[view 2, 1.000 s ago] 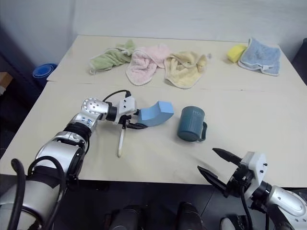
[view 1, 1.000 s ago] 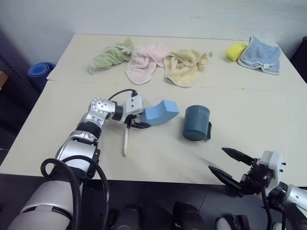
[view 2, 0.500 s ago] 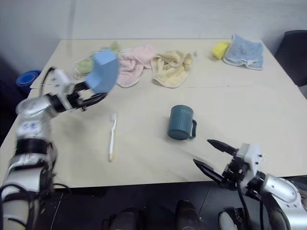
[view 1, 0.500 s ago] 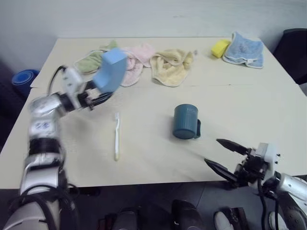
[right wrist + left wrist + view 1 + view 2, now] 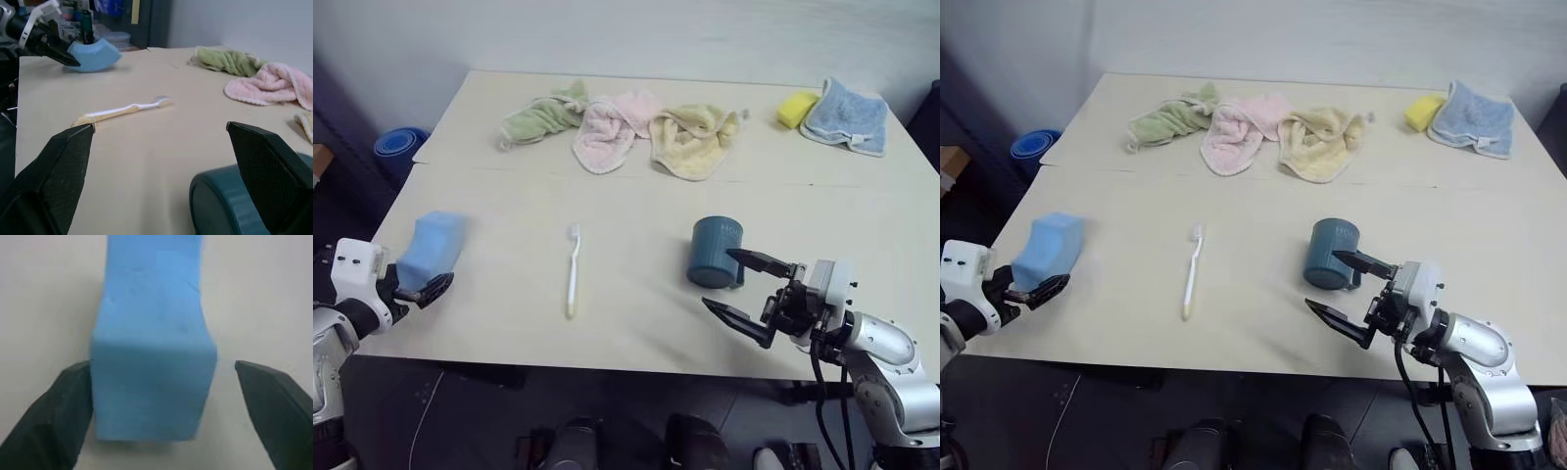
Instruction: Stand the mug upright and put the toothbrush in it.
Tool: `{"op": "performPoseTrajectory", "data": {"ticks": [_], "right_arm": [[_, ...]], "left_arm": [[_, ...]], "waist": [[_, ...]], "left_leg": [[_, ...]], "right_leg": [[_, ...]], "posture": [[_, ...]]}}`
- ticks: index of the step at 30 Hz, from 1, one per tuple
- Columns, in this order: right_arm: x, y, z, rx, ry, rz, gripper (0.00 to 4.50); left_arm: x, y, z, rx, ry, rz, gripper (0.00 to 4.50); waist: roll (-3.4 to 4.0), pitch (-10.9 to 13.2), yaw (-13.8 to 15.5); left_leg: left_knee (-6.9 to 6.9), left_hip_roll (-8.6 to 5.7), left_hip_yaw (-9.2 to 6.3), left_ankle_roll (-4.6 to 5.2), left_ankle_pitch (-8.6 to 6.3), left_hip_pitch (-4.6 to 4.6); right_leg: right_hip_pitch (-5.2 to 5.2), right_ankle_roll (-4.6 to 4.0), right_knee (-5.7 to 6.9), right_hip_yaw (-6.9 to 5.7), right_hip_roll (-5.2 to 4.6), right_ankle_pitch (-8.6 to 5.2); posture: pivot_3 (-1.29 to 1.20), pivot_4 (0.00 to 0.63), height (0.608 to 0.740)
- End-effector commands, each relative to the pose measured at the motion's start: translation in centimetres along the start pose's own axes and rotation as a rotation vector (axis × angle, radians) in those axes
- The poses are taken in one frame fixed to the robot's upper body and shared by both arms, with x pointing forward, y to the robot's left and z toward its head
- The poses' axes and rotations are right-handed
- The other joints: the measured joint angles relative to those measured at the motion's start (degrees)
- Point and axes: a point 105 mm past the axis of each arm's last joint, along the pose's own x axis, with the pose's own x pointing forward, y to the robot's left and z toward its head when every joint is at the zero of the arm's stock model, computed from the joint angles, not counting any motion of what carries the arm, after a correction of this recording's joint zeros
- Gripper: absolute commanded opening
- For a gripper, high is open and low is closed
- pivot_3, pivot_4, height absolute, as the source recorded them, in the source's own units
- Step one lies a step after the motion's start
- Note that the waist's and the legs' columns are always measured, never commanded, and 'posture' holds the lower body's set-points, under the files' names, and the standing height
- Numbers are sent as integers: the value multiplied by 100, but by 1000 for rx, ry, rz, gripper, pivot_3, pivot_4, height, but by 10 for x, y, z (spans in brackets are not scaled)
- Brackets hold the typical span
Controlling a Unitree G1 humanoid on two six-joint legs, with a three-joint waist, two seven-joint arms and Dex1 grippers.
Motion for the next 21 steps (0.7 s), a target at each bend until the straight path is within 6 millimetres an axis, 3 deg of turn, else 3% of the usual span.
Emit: {"op": "performPoseTrajectory", "data": {"ticks": [1,3,6,11,17,21], "right_arm": [[-17,-11,7,22,35,-59,4500],[-31,-19,5,126,91,-111,4500],[-47,-30,-3,333,235,-189,4500],[-52,-51,-29,594,594,-321,4500],[-19,-90,-38,707,684,-452,4500],[-10,-101,-53,717,774,-506,4500]], "left_arm": [[-24,13,43,132,-123,-14,4458],[-39,19,49,226,-131,-72,4458],[-58,11,48,378,-131,-238,4458],[-58,-43,42,481,-179,-596,4458],[-39,-106,25,407,-236,-825,4458],[-37,-132,15,370,-247,-906,4458]], "waist": [[0,0,-64],[1,0,-84],[7,1,-120],[16,4,-169],[18,4,-220],[18,4,-220]], "left_leg": [[-1,2,1,-1,-1,0],[-9,3,8,-3,-1,0],[-25,5,31,-4,-2,9],[-46,21,80,-5,-1,26],[-47,20,77,-5,-2,7],[-50,18,76,-5,-2,1]], "right_leg": [[-2,-2,3,-1,2,-1],[-9,-8,4,-1,3,-4],[-11,-12,-2,1,3,-7],[-20,-17,-12,-1,1,-9],[-44,-19,-1,0,-2,-9],[-52,-18,5,-3,-1,-9]], "posture": [[0,150,740],[0,150,740],[0,150,740],[0,150,740],[0,150,740],[0,150,740]]}}
